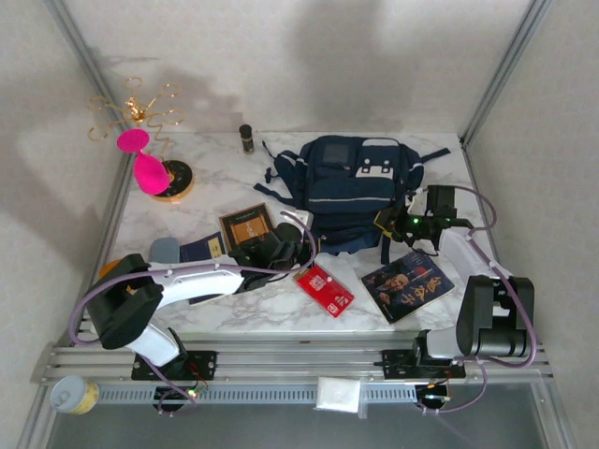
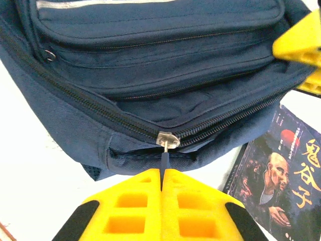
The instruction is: Pack books, pencil case, and school supplies into a backpack
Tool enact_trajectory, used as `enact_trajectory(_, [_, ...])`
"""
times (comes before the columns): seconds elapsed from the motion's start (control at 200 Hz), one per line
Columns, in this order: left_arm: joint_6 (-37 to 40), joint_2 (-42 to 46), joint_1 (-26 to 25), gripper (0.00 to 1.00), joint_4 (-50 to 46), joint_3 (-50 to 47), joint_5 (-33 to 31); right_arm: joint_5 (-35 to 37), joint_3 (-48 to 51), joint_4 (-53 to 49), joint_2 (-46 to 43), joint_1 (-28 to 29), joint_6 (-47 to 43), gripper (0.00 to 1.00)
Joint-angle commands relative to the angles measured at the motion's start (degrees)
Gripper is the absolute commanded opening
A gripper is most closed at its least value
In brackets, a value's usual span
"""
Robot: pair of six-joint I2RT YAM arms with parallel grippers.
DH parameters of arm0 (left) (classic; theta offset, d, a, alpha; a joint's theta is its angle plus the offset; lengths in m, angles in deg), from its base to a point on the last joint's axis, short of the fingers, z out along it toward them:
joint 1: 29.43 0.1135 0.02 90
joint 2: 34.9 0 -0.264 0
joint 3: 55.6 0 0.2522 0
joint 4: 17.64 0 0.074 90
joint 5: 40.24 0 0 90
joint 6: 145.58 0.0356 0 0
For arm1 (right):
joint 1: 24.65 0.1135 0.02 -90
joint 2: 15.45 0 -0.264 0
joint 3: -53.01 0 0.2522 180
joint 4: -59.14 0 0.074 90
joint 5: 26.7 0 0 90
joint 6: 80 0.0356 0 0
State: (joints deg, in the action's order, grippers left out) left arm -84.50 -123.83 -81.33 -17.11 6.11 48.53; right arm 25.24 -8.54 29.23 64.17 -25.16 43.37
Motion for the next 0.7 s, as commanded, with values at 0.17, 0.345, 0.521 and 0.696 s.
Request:
enact_trajectory(0.17, [-0.6, -2.92, 0.13, 0.0, 1.37, 1.88, 2.84, 10.99, 2.28, -0.79, -5.6, 2.56, 4.26, 0.69])
enact_trajectory(0.345, [-0.43, -3.53, 0.05, 0.0, 3.43, 1.89, 4.35, 15.21, 9.59, 2.19, -13.08, 8.26, 14.13, 0.86])
enact_trajectory(0.521, [0.05, -3.95, -0.18, 0.0, 4.16, 2.24, 5.19, 17.65, 13.24, 10.4, -12.92, 18.1, 26.52, 0.91])
enact_trajectory(0.696, [-0.03, -3.72, -0.74, 0.0, 5.83, 2.46, 4.88, 22.07, 16.49, 23.46, -10.2, 23.71, 38.53, 0.94])
